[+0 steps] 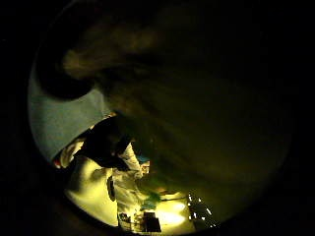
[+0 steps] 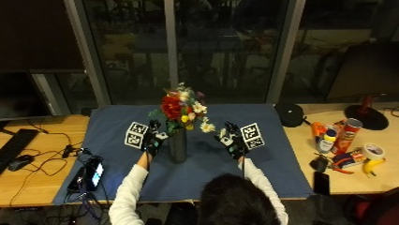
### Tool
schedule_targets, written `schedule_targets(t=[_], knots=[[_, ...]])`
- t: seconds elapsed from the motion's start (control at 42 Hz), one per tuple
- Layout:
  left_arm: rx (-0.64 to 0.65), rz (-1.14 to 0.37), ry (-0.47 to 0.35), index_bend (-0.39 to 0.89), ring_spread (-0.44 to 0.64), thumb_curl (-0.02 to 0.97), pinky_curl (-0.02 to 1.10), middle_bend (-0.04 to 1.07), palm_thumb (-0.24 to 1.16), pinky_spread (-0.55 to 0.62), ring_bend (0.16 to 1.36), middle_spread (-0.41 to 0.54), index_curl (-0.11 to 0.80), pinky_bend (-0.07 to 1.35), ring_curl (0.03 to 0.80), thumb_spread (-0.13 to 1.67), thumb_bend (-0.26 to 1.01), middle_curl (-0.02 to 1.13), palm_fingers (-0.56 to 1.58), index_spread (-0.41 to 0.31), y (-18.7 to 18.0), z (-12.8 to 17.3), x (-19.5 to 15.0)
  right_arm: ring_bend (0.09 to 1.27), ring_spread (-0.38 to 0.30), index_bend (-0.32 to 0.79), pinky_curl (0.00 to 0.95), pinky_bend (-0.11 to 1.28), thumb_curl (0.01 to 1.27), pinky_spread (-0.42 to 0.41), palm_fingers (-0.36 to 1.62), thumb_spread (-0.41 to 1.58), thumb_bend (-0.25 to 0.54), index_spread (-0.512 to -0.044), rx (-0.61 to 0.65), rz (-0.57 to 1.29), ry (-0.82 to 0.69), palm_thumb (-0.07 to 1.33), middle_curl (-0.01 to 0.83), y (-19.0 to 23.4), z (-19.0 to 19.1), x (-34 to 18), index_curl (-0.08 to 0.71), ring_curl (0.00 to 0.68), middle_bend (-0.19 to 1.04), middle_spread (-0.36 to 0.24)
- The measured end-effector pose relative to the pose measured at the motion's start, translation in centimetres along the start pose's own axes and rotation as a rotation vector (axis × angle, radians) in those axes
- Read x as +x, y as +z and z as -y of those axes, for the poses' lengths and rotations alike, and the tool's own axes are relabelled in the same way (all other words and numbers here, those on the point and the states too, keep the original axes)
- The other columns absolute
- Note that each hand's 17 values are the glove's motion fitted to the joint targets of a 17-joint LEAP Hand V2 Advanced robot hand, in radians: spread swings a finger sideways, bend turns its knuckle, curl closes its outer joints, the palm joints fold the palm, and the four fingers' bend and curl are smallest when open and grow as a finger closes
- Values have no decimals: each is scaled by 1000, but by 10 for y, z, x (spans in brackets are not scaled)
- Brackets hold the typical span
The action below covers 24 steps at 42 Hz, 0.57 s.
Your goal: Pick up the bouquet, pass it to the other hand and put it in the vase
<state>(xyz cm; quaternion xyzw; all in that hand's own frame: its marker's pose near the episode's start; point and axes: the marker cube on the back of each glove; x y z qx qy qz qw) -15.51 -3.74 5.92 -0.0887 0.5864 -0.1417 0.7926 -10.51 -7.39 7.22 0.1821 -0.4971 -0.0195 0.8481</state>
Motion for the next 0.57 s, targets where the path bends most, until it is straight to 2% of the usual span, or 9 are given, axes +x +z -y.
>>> schedule_targets(t=[0.048, 0.095, 0.119, 0.191, 0.214, 0.333, 0.476, 0.572], knots=[[13, 5, -95, -13, 212, 587, 454, 118, 559, 271, 402, 216, 376, 292, 442, 671, -56, 431, -167, 131, 3, -28, -19, 378, 48, 182, 343, 536, 587, 240, 173, 938, -23, -351, 14, -71, 20, 767, 288, -3, -4, 8, 323, 308, 165, -39], [49, 47, -122, -4, 280, 569, 426, 128, 573, 327, 411, 274, 336, 295, 407, 710, -39, 379, -153, 166, 2, -40, -33, 372, 52, 182, 343, 531, 587, 241, 174, 941, -21, -352, 2, -97, 70, 773, 287, -6, -9, 16, 325, 305, 164, -38], [63, 66, -90, 5, 309, 560, 417, 138, 579, 351, 415, 298, 321, 298, 395, 729, -33, 369, -155, 178, 0, -41, -40, 370, 53, 180, 342, 529, 586, 241, 176, 941, -22, -352, -8, -90, 85, 773, 286, -7, -12, 18, 326, 305, 163, -38], [51, 78, 90, 19, 381, 534, 406, 148, 581, 406, 441, 356, 281, 315, 380, 771, -34, 348, -165, 213, -4, -39, -54, 365, 60, 180, 340, 519, 585, 240, 175, 942, -23, -352, -59, 1, 53, 775, 282, -11, -18, 23, 329, 304, 160, -34], [45, 77, 118, 25, 400, 526, 404, 152, 582, 421, 447, 371, 270, 320, 377, 782, -34, 344, -166, 222, -5, -38, -58, 364, 61, 178, 340, 518, 585, 240, 176, 943, -23, -352, -70, 29, 36, 775, 281, -12, -20, 25, 330, 304, 160, -33], [72, 120, 122, 48, 471, 487, 396, 159, 561, 467, 464, 425, 224, 334, 369, 825, -40, 321, -178, 243, -2, -39, -68, 357, 66, 177, 338, 509, 584, 241, 182, 948, -21, -351, -42, 24, -33, 786, 276, -18, -17, 43, 333, 301, 162, -31], [123, 153, 208, 58, 519, 453, 387, 163, 555, 490, 483, 458, 183, 337, 362, 852, -36, 304, -175, 249, 23, -54, -70, 355, 69, 177, 333, 485, 584, 239, 202, 950, -21, -341, -82, -12, 40, 794, 274, -14, -20, 59, 336, 298, 166, -26], [140, 147, 225, 64, 537, 436, 384, 164, 553, 499, 490, 467, 162, 342, 355, 863, -35, 294, -171, 251, 33, -57, -79, 352, 70, 174, 333, 479, 585, 239, 205, 951, -20, -338, -108, -10, 70, 799, 273, -10, -20, 62, 338, 298, 164, -25]])
